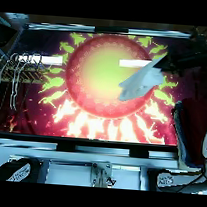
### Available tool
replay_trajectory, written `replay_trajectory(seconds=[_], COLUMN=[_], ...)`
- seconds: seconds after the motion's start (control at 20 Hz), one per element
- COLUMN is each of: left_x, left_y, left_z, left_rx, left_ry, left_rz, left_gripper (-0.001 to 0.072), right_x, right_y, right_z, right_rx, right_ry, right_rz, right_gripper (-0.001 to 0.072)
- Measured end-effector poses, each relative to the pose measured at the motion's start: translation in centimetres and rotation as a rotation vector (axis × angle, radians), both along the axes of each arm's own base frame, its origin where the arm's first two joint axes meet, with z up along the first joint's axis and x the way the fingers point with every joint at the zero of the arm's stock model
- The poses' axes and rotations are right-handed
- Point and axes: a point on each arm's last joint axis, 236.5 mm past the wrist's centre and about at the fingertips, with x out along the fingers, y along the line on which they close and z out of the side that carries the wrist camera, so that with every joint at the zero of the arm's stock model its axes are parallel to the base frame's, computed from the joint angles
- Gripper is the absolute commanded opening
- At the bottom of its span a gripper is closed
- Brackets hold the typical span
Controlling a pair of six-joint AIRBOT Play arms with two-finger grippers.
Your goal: Fold the shirts.
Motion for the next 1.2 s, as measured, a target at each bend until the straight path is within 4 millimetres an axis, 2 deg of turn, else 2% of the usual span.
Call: replay_trajectory(seconds=[0.1, 0.2, 0.35, 0.55, 0.75, 1.0, 1.2], left_x=[0.0, 0.0, 0.0, -0.1, -0.1, -0.1, -0.2], left_y=[0.0, 0.0, -0.1, -0.2, -0.3, -0.5, -0.6], left_z=[0.0, 0.0, 0.0, 0.1, 0.1, 0.3, 0.3], left_rx=[-0.002, -0.002, -0.004, -0.010, -0.014, -0.026, -0.031], left_ry=[0.000, 0.000, 0.000, 0.000, 0.000, -0.001, -0.002], left_rz=[-0.001, -0.001, -0.002, -0.006, -0.008, -0.014, -0.017], left_gripper=[0.0028, 0.0028, 0.0028, 0.0028, 0.0028, 0.0028, 0.0028], right_x=[-0.5, -1.2, -2.1, -2.9, -3.8, -5.1, -5.5], right_y=[-4.0, -7.8, -12.6, -18.0, -21.8, -24.9, -27.1], right_z=[2.2, 3.0, 3.7, 3.9, 4.1, 4.6, 5.8], right_rx=[-0.014, -0.031, -0.051, -0.078, -0.097, -0.122, -0.135], right_ry=[-0.017, -0.013, -0.022, -0.041, -0.064, -0.092, -0.148], right_rz=[-0.083, -0.156, -0.254, -0.377, -0.457, -0.519, -0.582], right_gripper=[0.0052, 0.0053, 0.0052, 0.0052, 0.0053, 0.0053, 0.0052])
